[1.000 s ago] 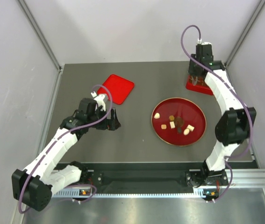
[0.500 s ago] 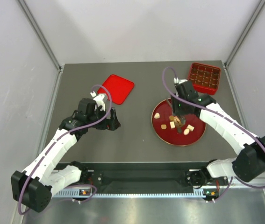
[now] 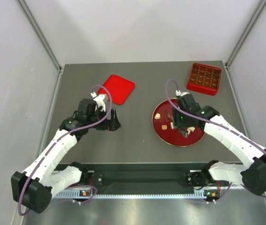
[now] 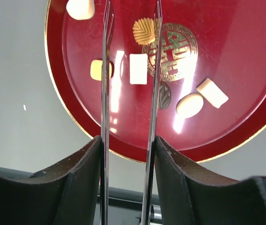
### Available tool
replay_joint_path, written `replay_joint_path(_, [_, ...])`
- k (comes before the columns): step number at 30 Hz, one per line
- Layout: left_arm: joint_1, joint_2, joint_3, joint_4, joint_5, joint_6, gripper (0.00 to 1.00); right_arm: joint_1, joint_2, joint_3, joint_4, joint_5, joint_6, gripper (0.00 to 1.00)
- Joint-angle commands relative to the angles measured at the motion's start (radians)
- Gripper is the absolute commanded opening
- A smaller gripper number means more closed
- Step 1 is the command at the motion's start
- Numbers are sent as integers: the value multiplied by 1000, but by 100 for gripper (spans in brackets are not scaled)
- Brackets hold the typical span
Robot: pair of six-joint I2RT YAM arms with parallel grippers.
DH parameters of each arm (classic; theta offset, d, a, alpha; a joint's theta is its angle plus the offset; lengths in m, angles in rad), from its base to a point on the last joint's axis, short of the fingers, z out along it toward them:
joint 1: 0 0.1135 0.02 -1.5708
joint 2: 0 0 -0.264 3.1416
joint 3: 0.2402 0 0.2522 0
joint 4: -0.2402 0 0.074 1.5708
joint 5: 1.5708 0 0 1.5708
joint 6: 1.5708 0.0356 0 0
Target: Pack the chocolate
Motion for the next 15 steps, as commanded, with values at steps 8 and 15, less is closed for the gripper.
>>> replay_joint_path(8, [-3,-4,-3,24,-3,2,99,20,-51,-11,-18,62,25,47])
replay_joint_path(15, [-5,-6,-3,24,-2,2,99,24,-53,-45,-7,41,36,47])
